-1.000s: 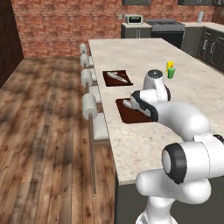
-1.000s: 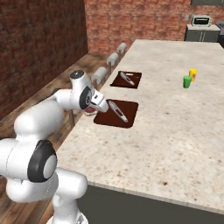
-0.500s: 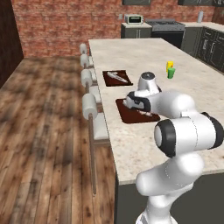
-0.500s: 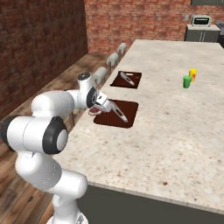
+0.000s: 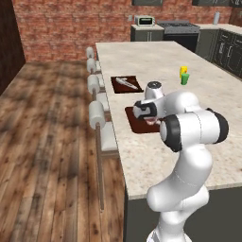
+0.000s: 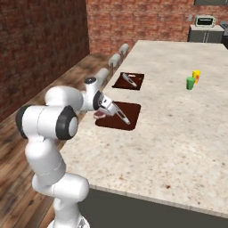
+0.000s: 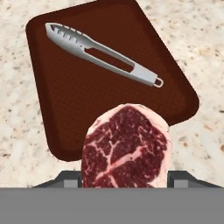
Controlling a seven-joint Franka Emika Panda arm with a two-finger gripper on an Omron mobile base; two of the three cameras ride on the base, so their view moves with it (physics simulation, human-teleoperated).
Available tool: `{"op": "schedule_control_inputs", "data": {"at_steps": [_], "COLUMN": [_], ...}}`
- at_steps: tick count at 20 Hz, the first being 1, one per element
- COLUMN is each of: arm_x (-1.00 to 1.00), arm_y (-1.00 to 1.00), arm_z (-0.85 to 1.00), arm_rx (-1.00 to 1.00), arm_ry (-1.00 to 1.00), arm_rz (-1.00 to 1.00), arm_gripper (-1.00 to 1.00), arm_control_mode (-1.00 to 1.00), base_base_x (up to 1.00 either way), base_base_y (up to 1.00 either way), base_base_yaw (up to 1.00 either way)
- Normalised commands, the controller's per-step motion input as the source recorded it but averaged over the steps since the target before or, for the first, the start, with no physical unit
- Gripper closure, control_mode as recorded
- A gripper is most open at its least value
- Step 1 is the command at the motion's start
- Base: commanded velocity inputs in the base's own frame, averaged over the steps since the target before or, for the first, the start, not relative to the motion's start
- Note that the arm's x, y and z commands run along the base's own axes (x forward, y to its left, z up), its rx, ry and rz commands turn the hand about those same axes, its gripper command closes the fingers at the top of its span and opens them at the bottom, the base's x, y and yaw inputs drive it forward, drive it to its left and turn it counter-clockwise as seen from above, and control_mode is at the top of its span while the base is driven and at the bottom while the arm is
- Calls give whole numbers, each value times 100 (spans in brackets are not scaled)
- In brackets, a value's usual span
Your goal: Gather the lime and corn from the fridge and place them on a tray on the dining counter. Then gather the steaks from the fridge and place them on the other tray.
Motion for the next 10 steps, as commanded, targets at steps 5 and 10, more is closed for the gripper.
{"op": "schedule_control_inputs", "data": {"at_steps": [5,10], "arm_x": [24,21], "arm_y": [0,-1], "arm_z": [-43,-11], "arm_rx": [-1,0], "arm_ry": [0,-2], "arm_rz": [0,0], "arm_gripper": [100,100], "arm_control_mode": [-100,-100], "base_base_x": [0,0], "base_base_y": [0,0], "base_base_yaw": [0,0]}}
